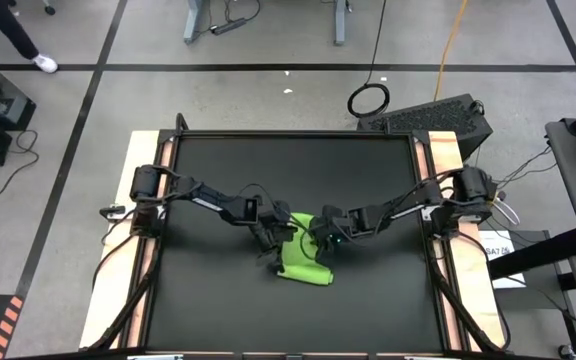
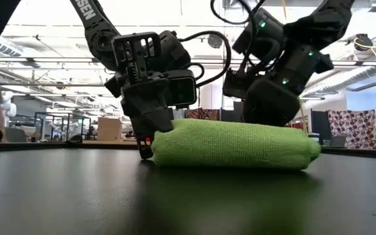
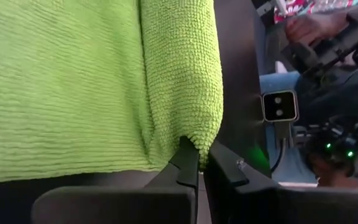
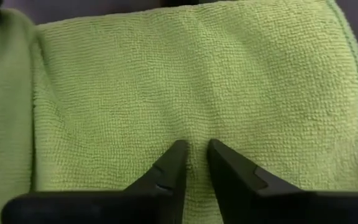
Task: Roll towel into tight, uniform cylinder
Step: Roll the green towel
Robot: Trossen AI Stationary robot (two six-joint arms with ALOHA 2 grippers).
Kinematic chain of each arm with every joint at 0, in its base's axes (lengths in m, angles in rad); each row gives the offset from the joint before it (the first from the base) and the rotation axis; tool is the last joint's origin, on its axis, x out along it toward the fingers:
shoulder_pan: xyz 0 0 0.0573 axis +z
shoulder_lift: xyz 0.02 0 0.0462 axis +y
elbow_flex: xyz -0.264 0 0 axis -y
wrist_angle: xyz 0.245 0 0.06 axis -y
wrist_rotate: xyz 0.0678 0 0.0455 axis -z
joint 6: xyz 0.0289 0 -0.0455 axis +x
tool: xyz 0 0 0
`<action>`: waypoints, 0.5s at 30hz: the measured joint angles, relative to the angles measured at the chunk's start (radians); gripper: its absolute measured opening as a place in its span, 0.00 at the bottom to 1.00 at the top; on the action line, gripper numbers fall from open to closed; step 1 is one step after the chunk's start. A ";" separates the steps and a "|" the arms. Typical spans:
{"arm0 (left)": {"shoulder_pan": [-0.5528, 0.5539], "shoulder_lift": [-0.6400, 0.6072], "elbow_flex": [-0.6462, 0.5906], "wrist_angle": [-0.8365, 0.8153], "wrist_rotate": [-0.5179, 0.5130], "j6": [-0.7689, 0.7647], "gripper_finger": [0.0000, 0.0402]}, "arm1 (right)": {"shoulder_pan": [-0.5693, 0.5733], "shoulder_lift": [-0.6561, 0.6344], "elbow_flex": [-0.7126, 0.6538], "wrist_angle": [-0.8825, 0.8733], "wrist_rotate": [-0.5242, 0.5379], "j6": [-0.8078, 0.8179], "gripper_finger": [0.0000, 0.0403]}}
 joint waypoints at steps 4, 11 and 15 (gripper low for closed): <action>0.042 0.000 -0.001 0.000 0.021 -0.026 0.03 | -0.065 0.000 0.000 -0.014 0.000 -0.058 0.13; 0.144 0.000 -0.001 -0.004 0.030 -0.057 0.03 | -0.181 0.000 0.000 -0.022 -0.022 -0.138 0.12; 0.199 0.005 -0.001 -0.016 0.039 -0.070 0.03 | -0.236 0.000 0.000 -0.023 -0.052 -0.174 0.12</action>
